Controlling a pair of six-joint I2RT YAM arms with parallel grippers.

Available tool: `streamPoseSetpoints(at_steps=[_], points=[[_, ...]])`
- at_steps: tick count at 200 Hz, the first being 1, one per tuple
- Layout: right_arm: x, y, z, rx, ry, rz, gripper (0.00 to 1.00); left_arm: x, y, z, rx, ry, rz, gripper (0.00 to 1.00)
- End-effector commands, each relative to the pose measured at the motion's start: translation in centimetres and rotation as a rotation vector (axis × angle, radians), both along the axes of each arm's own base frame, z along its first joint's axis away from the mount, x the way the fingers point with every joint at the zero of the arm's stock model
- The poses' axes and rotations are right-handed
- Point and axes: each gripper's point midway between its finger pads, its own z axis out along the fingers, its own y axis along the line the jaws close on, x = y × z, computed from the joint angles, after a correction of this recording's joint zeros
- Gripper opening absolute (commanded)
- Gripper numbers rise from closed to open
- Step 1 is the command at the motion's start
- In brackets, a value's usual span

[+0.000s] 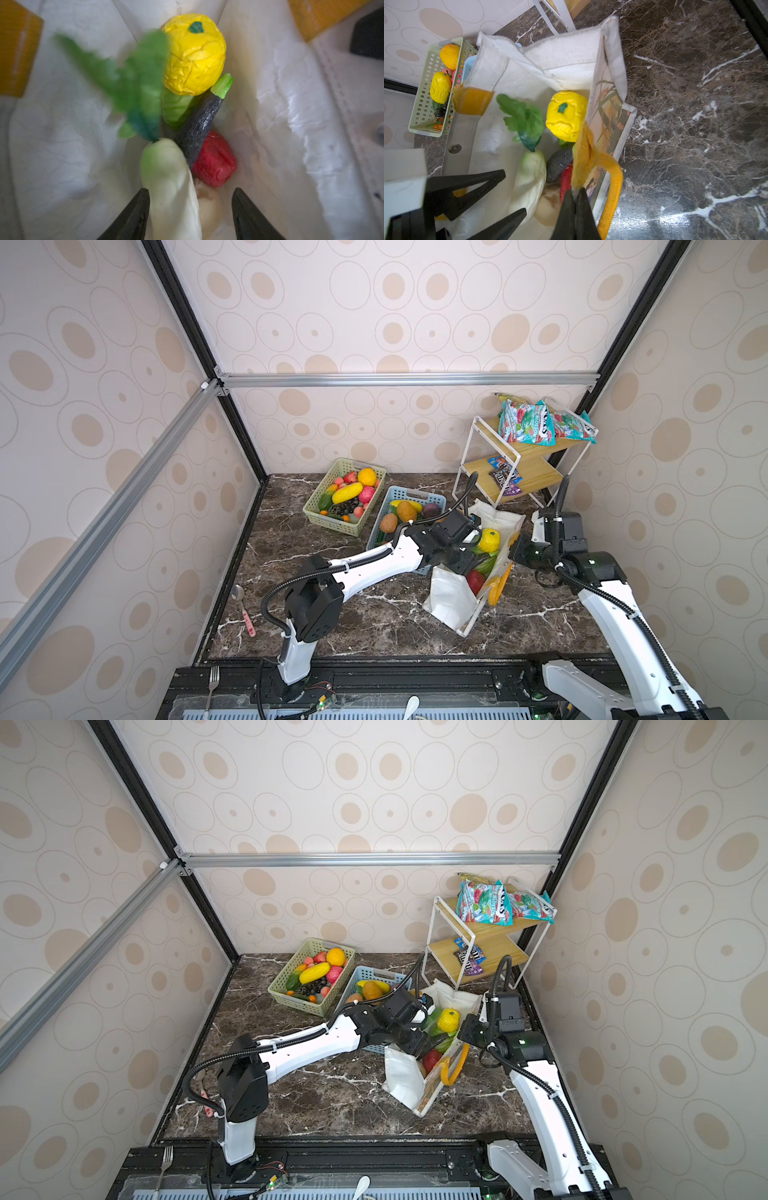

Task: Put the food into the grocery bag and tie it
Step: 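Lower the white radish into the bag and open the left gripper, then move the open left gripper from the bag down into the blue basket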

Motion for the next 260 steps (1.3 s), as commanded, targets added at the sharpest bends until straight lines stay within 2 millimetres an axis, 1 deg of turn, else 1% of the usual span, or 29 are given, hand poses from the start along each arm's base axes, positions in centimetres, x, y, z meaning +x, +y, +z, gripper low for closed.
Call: streamPoseSetpoints(at_steps=[1, 26, 70, 100, 132, 161, 197, 225, 260], points=[[-0.1, -0.3, 0.0, -0.006, 0.008, -0.004, 0.00, -0.3, -0.3, 0.8, 0.014, -0.002, -0.027, 0.64], [0.0, -0.3, 0.1, -0.009, 0.009, -0.003, 0.00, -0.2, -0.9, 3.0, -0.029, -0.018, -0.026, 0.65], [-0.1, -0.3, 0.1, -0.010, 0.012, -0.001, 0.00, 1.5, -1.0, 7.4, -0.080, -0.100, 0.040, 0.66], [-0.3, -0.3, -0.1, -0.012, 0.014, -0.004, 0.00, 2.8, -0.3, 9.8, -0.087, -0.162, 0.096, 0.68], [-0.5, -0.3, -0.4, -0.004, 0.017, -0.005, 0.00, 4.4, 0.7, 11.5, -0.091, -0.208, 0.156, 0.69], [-0.5, -0.2, -0.6, 0.003, 0.018, -0.006, 0.00, 6.6, 2.5, 12.0, -0.058, -0.249, 0.245, 0.69], [-0.6, -0.2, -0.8, 0.000, 0.021, -0.006, 0.00, 9.7, 6.0, 11.4, -0.012, -0.262, 0.361, 0.70], [-0.8, -0.3, -1.0, -0.005, 0.022, -0.006, 0.00, 11.7, 8.9, 11.5, -0.001, -0.269, 0.440, 0.72], [-0.9, -0.4, -1.2, -0.011, 0.028, -0.005, 0.00, 13.8, 12.7, 9.6, 0.051, -0.242, 0.543, 0.72]])
